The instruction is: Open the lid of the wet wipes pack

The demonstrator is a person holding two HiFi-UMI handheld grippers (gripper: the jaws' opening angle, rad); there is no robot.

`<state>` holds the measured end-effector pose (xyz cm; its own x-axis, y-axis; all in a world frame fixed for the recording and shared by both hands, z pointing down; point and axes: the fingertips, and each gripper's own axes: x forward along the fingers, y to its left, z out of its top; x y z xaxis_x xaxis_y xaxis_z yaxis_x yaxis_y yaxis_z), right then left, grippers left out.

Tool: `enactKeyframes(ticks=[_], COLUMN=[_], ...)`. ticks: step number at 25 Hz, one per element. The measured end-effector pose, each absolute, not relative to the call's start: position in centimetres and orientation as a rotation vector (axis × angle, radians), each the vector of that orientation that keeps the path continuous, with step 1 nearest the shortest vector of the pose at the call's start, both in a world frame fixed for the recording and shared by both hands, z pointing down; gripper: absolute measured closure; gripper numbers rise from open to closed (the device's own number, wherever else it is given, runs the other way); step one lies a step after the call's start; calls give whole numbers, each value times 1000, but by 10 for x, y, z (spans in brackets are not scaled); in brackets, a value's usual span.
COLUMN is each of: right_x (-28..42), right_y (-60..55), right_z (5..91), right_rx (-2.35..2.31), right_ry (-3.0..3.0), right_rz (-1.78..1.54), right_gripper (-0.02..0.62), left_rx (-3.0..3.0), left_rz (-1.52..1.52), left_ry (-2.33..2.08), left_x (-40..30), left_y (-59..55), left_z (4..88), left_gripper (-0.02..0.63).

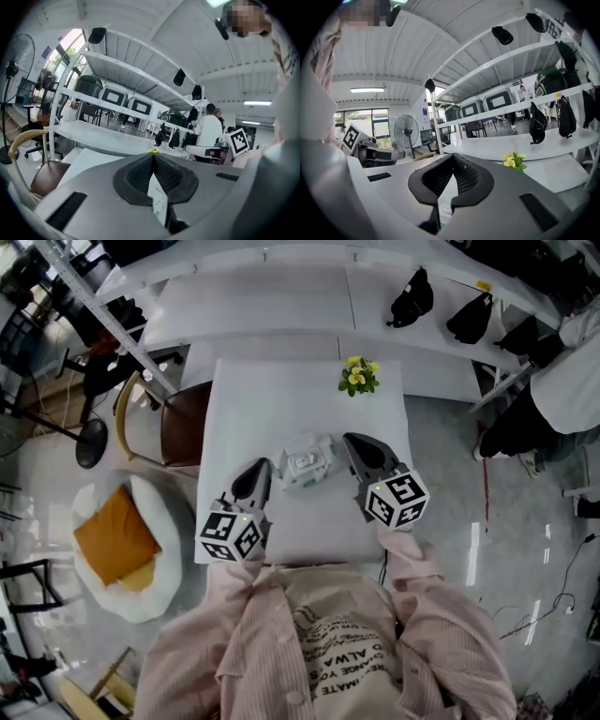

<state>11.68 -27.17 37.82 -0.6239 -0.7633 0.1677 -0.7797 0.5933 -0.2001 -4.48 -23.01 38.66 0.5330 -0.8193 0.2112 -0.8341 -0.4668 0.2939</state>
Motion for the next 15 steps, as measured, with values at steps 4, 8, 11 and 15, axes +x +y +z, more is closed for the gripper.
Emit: enactKeyframes(ticks=[4, 8, 11, 15], right_x=[133, 143, 149, 155], right_y=[-263, -256, -251, -247], right_z=[359, 345, 336, 329], right_rx=[1429, 1473, 1505, 1539], right_ry=[-2760, -2766, -2775, -2778], right_rz=[376, 343, 324, 305], right_gripper=[595, 595, 595, 595], left_rx=[2434, 2447, 2459, 2453], left_rz=[22, 7, 4, -6], left_ry=[-1408, -1462, -1497, -1532], left_x=[-51, -57, -60, -67], left_y=[-226, -224, -222, -218], left_z=[368, 354, 346, 342], left_gripper=[606, 606, 606, 606])
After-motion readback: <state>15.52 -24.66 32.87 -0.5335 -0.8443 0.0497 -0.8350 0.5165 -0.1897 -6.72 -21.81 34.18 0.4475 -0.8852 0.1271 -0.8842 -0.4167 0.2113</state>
